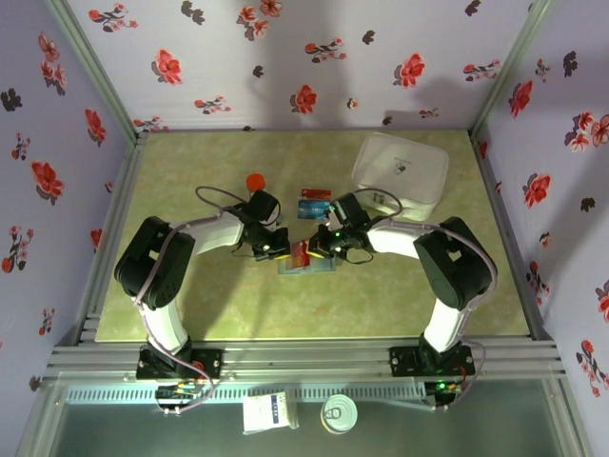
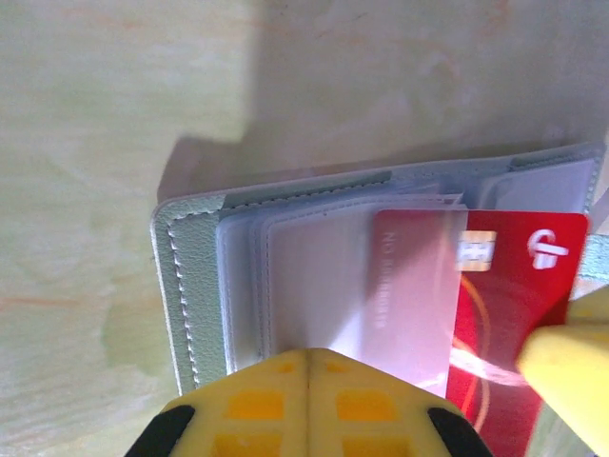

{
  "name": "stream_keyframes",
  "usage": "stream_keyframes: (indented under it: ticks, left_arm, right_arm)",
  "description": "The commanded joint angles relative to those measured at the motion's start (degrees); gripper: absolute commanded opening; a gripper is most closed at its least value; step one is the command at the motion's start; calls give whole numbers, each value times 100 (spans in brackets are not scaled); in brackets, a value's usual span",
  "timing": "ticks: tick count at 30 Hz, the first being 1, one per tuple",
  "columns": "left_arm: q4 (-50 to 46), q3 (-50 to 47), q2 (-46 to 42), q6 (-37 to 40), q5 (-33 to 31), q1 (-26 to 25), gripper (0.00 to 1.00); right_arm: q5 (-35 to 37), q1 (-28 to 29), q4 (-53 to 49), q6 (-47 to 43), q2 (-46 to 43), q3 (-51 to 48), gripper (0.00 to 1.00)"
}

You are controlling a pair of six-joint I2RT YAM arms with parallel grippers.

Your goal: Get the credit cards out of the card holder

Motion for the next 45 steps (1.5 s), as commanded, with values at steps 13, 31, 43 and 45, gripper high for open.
stream_keyframes:
  ticks: [13, 31, 43, 45]
  left_arm:
    - [-321, 163, -164, 137, -63, 42, 0]
    - [-192, -323, -1020, 160, -174, 328, 10]
    - [-205, -781, -1308, 215, -173, 613, 10]
    - [-226, -793, -1303, 221, -156, 646, 10]
  right_arm:
    - [1003, -144, -2292, -2019, -819, 738, 0]
    - [2591, -157, -4440, -8067, 76, 3536, 0]
    - [2296, -398, -5613, -9452, 2013, 6184, 0]
    - [2248, -424, -5711, -9531, 2288, 6515, 0]
